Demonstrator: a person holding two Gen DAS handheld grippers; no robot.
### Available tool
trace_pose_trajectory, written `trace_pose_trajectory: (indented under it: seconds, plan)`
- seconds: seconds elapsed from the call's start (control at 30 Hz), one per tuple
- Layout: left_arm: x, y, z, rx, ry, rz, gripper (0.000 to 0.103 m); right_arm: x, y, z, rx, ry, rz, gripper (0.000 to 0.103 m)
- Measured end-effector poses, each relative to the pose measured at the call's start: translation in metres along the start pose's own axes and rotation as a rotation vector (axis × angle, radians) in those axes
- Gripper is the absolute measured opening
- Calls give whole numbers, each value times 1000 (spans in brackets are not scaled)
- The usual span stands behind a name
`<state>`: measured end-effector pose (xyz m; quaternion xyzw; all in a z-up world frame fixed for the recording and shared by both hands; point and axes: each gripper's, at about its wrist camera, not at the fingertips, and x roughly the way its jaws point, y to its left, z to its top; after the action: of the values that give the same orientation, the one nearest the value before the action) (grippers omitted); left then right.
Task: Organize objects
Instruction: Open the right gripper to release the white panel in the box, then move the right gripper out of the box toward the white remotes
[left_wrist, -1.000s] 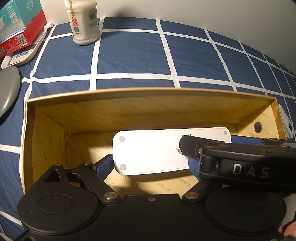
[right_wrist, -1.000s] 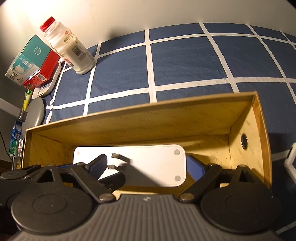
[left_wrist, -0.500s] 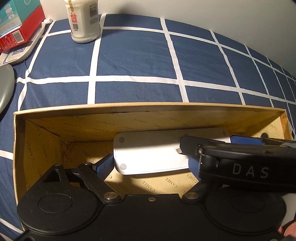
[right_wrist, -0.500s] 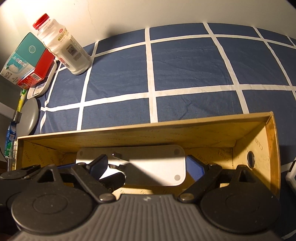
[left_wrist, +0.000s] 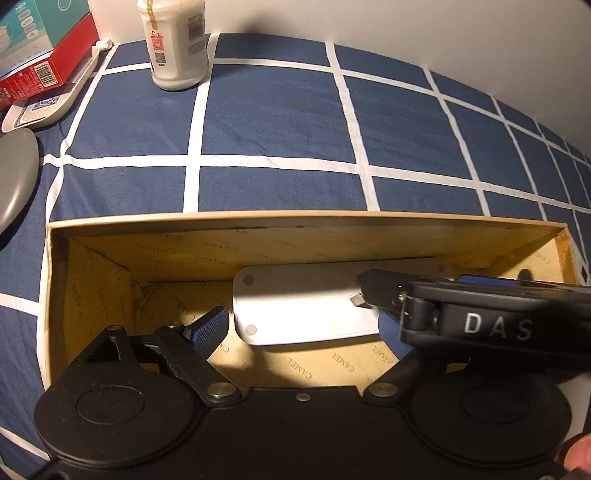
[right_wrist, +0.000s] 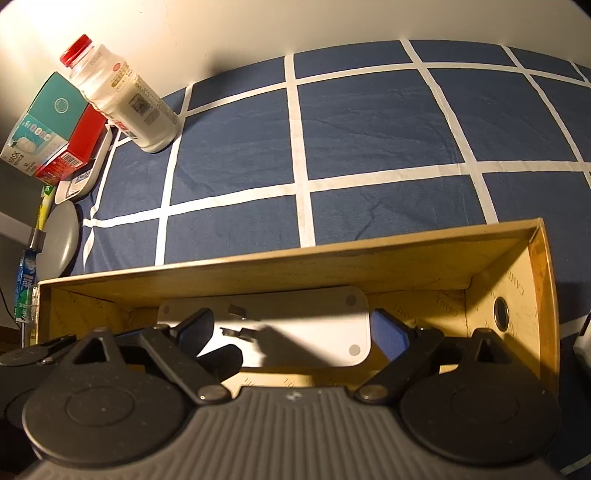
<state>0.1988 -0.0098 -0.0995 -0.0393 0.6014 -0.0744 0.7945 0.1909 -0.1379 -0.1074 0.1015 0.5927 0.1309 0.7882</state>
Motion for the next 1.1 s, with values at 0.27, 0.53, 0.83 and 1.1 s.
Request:
trace_pose_trajectory:
  seconds: [0.27,0.53,0.83,1.1]
  plan:
    - [-21,-4,-9,-4,-19,9,92,-24,6,-7,-18,-22,2,91]
    - [-54,-19,-33,22,-50,18,95,-70,7,-28,-21,-86,0,92]
    - [-103,-55,-76,87,-129,3,98,-137,3,-69,-5,-179,0,92]
    - [-132,-80,-104,130,-181,-14,102,-184,-12,-105,38,-247,-17,93]
